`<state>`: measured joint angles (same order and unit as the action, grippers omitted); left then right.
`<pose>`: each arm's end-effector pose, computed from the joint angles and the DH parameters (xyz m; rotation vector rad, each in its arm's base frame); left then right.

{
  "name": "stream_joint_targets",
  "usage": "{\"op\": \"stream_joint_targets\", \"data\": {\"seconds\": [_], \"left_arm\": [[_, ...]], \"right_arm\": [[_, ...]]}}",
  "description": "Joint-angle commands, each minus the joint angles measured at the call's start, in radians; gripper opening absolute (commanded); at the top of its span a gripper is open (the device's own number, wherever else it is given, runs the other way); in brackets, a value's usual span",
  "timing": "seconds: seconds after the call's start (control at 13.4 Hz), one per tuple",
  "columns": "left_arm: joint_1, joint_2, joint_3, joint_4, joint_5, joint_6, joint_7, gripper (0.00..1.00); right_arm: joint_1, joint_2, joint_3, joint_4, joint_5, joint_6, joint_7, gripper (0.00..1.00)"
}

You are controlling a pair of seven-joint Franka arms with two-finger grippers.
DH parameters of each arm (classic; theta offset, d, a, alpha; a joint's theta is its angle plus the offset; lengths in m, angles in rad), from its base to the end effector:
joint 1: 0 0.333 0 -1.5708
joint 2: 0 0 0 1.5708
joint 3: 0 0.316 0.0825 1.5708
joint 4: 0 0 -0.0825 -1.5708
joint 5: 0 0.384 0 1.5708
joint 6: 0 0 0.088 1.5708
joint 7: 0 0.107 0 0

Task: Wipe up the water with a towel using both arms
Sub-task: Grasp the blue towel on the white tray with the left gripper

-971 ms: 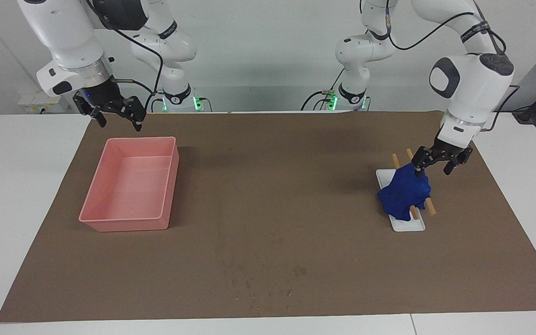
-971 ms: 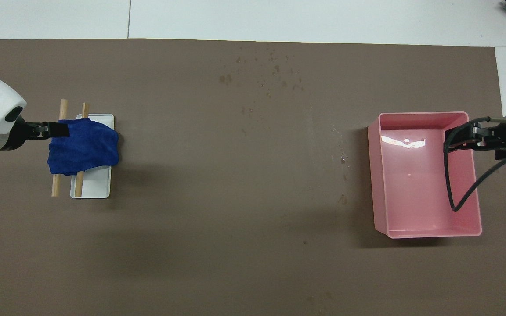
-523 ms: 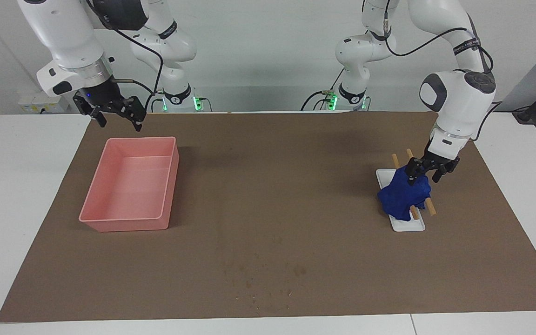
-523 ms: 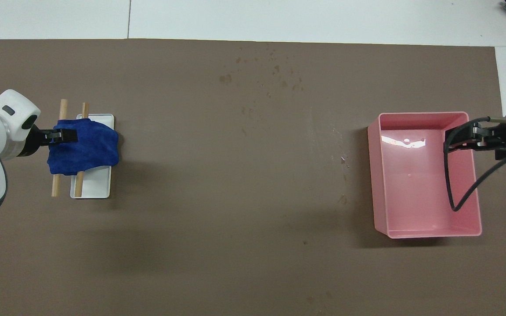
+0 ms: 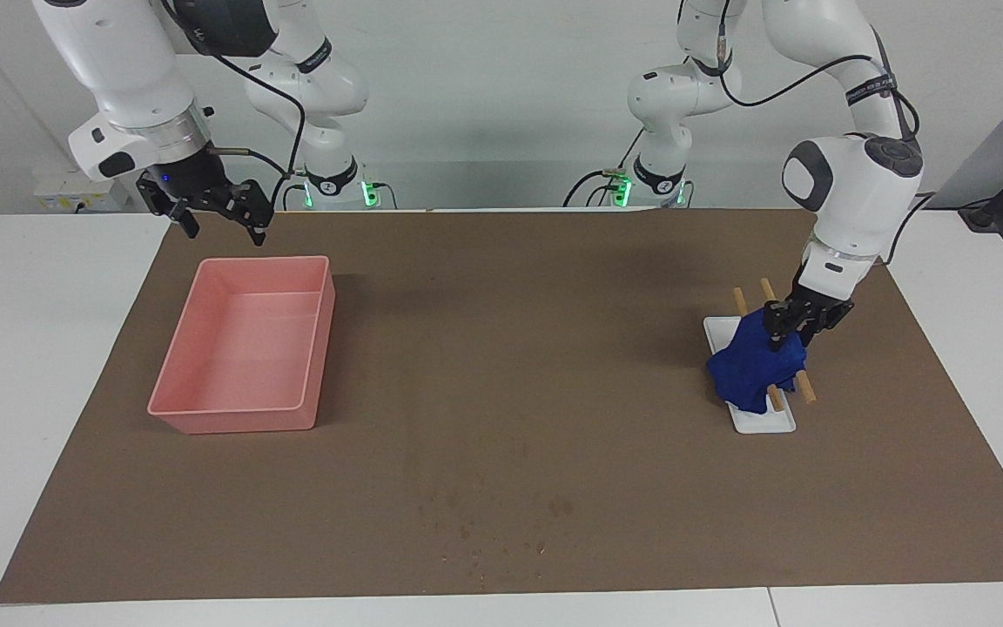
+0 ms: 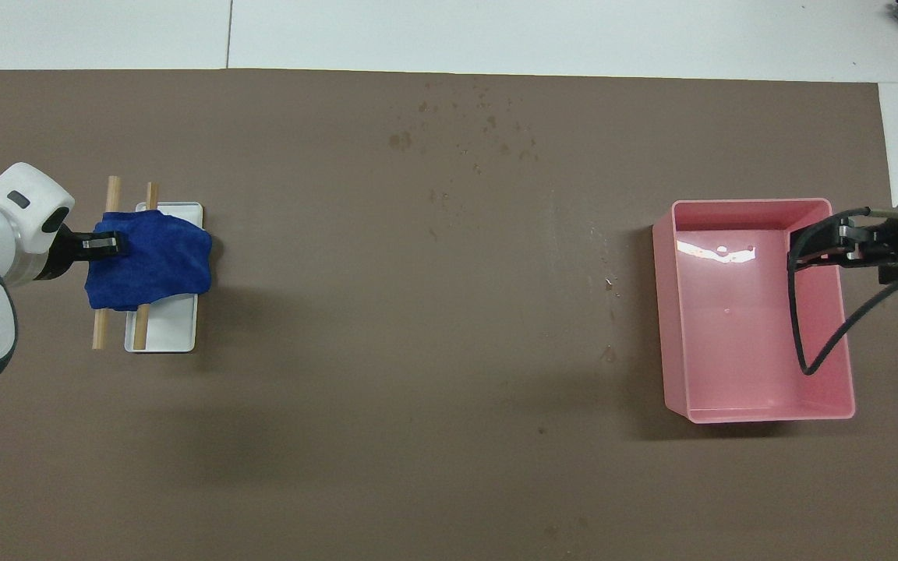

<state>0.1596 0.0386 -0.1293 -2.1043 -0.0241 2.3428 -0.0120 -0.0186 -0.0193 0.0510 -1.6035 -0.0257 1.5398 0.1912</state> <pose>0.5694 0.0174 0.4198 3.1027 0.0900 0.3121 0.5444 0.0151 0.6171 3.0996 -0.2470 -0.0640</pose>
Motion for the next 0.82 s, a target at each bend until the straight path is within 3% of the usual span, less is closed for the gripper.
{"op": "stream_joint_targets", "data": {"seconds": [0.0,0.45,0.6,0.75], "left_arm": [[0.005,-0.019,-0.003,-0.023,0.007,0.017,-0.013,0.33],[0.008,-0.017,-0.003,-0.016,0.009,0.018,-0.011,0.33],[0.008,-0.016,-0.003,-0.010,0.027,0.020,-0.010,0.51],[0.008,-0.013,-0.003,-0.010,0.027,0.023,-0.010,0.56]], "right_arm": [[-0.017,-0.005,0.007,-0.003,0.018,-0.007,-0.021,1.00],[-0.015,-0.005,0.007,-0.004,0.020,-0.009,-0.021,1.00],[-0.017,-0.005,0.007,-0.003,0.020,-0.009,-0.021,1.00],[-0.017,-0.005,0.007,-0.003,0.020,-0.007,-0.021,1.00]]}}
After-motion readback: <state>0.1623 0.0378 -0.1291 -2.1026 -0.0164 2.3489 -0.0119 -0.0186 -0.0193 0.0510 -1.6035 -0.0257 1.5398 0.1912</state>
